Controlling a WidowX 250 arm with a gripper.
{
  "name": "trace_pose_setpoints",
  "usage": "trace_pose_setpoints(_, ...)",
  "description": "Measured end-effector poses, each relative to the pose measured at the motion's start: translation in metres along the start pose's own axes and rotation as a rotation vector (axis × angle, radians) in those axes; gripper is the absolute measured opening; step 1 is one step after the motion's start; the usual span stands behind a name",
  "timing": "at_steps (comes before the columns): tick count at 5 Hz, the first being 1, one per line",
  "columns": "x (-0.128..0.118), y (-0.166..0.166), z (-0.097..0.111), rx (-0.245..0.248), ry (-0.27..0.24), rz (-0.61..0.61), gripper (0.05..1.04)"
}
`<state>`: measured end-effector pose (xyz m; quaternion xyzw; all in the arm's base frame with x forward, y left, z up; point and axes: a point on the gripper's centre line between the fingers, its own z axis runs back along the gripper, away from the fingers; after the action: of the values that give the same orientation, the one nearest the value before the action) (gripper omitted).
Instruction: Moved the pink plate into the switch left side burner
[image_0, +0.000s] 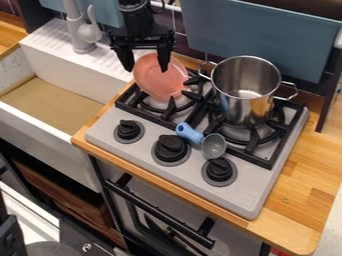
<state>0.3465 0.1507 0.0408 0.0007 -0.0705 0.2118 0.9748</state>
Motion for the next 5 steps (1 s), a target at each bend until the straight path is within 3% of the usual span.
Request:
trace_pose_setpoints(1,-0.006,-0.001,-0.013,-0.006,0.038,0.000,0.997)
trace_pose_setpoints(2,0.000,0.016,-0.007,-0.064,0.033,0.002,0.997)
trace_pose_setpoints(3,0.013,0.048,0.007,-0.059,0.040,-0.014,0.997)
trace_pose_setpoints(4,0.018,0.064,0.010,-0.036,0.010,-0.004,0.997)
trace_pose_setpoints(5,0.027,0.064,-0.006,0.066,0.028,0.040,0.997)
